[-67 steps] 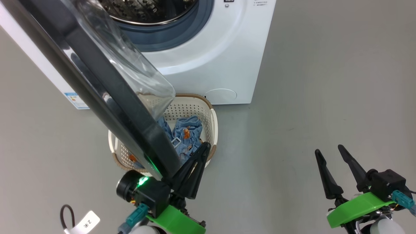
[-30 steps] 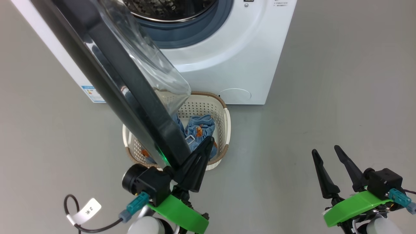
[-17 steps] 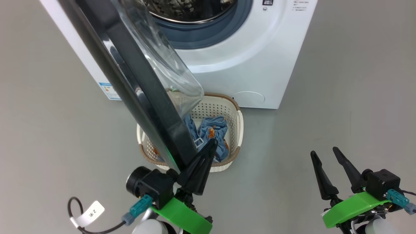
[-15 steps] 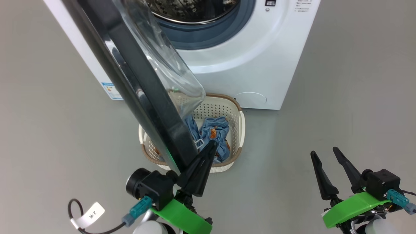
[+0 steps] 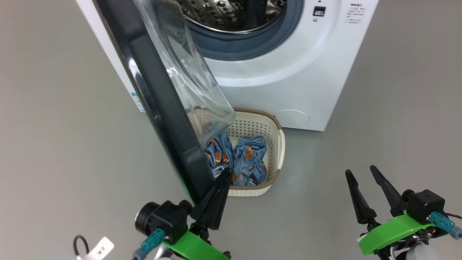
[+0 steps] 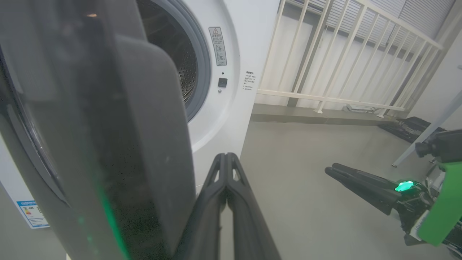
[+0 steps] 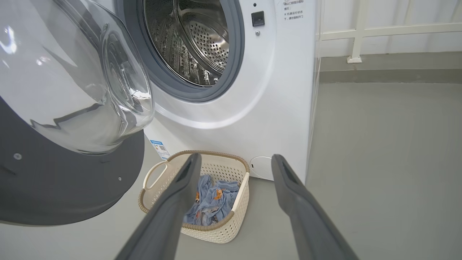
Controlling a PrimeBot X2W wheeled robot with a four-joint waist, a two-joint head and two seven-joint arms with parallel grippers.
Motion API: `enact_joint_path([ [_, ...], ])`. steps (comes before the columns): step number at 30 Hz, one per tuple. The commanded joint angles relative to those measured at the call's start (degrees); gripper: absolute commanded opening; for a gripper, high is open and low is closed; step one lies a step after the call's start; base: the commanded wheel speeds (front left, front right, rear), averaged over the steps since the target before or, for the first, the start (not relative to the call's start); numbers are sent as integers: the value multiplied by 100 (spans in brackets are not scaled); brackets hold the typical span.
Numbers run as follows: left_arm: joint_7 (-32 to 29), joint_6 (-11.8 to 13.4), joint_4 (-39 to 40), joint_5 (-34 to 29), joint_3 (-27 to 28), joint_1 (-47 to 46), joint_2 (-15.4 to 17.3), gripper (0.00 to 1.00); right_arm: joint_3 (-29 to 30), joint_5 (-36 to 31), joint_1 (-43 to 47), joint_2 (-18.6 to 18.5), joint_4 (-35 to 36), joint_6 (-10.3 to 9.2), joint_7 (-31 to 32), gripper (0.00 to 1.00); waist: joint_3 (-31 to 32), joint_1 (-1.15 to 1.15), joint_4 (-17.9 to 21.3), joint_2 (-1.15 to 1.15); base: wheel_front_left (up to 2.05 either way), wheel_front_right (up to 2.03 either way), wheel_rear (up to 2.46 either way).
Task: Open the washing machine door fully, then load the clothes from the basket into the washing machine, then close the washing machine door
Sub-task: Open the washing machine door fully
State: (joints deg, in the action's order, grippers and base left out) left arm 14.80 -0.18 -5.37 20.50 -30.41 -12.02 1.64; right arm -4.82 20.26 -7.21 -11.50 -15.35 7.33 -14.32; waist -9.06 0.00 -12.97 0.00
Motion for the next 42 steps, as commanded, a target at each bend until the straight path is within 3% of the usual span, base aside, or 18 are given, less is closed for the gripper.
enact_joint_path([
  [1, 20, 122, 65, 26, 344, -11, 172, 0, -122, 40, 2, -49, 127, 16, -68, 100, 29, 0, -71, 0, 0, 0, 0],
  [24, 20, 462, 205, 146, 1062, 407, 355, 0, -94, 35, 150, -58, 154, 16, -68, 100, 241, 0, -1063, 0, 0, 0, 0],
  [30, 20, 577, 90, 234, 1548, 478, 461, 0, -103, 50, 160, -75, 138, 16, -68, 100, 260, 0, -1190, 0, 0, 0, 0],
  [42, 20, 482, -553, 367, 2837, 14, 892, 0, -228, 49, 72, -204, 145, 16, -68, 100, 71, 0, -1044, 0, 0, 0, 0],
])
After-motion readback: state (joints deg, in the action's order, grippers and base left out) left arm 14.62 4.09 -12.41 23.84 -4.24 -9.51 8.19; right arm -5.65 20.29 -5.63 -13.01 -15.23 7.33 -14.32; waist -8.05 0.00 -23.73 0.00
